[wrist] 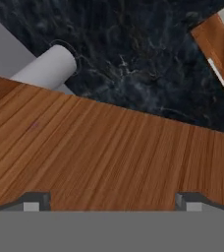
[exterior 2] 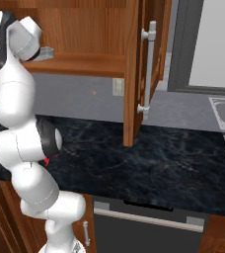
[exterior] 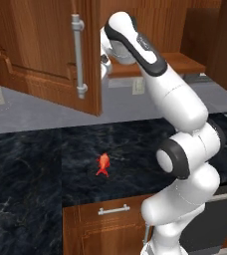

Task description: Retrieve the tupperware from the cabinet, then place the raw meat into the tupperware to avoid contamination.

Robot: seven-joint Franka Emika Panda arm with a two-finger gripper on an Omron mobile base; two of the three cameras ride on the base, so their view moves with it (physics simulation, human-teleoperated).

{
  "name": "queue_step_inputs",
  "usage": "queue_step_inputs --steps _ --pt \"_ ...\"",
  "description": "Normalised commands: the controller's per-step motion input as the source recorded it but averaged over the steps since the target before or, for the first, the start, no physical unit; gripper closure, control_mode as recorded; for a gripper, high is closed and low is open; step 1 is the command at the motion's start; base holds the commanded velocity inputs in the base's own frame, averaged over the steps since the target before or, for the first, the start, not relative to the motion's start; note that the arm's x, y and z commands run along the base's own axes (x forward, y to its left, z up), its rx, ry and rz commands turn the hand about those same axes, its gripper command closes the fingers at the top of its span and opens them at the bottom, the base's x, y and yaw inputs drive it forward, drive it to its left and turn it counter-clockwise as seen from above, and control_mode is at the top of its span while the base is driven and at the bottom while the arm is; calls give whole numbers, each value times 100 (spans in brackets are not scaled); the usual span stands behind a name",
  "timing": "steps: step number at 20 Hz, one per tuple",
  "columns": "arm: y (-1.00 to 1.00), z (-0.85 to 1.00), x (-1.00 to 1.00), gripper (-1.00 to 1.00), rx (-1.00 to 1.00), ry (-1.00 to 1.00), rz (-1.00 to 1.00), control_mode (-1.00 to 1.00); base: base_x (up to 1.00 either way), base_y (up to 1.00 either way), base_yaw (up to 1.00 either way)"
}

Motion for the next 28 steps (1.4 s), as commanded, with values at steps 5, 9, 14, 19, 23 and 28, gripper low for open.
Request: queue_step_inputs --steps 5,9,14,19,23,28 --pt "80 -7 -32 -100 0 1 -3 -100 0 0 0" --pt "85 -7 -31 -100 0 0 -9 -100 0 0 0" --pt "84 -7 -25 -100 0 0 -10 -100 0 0 0" --pt "53 -3 -5 -100 0 -2 -9 -100 0 0 0" --pt "2 -1 0 -100 0 -2 -3 -100 0 0 0" --pt "-4 0 -8 -100 0 -3 -4 -100 0 0 0"
